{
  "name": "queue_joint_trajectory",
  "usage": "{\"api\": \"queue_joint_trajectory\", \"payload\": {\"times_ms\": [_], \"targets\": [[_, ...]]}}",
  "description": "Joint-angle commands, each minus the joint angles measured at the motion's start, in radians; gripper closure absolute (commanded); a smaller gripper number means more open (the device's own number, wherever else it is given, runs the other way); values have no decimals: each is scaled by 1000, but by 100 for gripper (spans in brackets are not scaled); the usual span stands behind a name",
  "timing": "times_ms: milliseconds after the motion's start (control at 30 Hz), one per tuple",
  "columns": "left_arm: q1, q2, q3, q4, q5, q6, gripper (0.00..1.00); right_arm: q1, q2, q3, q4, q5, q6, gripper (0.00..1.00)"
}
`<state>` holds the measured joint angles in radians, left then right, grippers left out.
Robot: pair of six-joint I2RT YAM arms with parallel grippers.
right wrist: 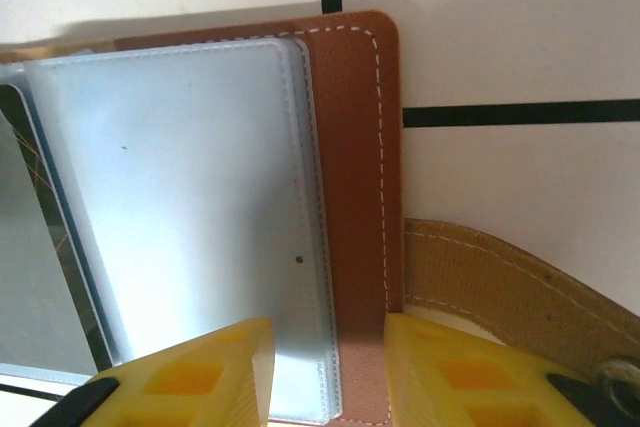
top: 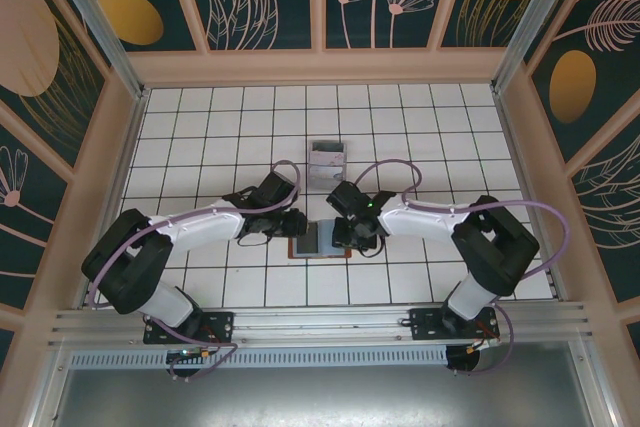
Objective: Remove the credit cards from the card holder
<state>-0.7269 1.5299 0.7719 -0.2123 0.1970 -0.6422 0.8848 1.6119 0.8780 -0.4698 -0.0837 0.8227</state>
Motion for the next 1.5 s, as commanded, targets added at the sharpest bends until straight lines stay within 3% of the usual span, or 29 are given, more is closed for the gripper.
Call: {"api": "queue_joint_trajectory", "payload": {"times_ms": [0, 333, 767, 1467], "targets": [[-11, 9, -14, 5, 7, -21, 72, 8, 19, 56, -89, 58, 17, 65], [-22, 35, -29, -12, -8, -16, 72, 9, 14, 178, -164, 68, -16, 65], [-25, 39, -51, -32, -57, -13, 76, 9, 103, 215, 84, -178, 4, 74], [-24, 35, -83, -18, -56, -29, 80, 12, 177, 180, 116, -152, 12, 80]]}}
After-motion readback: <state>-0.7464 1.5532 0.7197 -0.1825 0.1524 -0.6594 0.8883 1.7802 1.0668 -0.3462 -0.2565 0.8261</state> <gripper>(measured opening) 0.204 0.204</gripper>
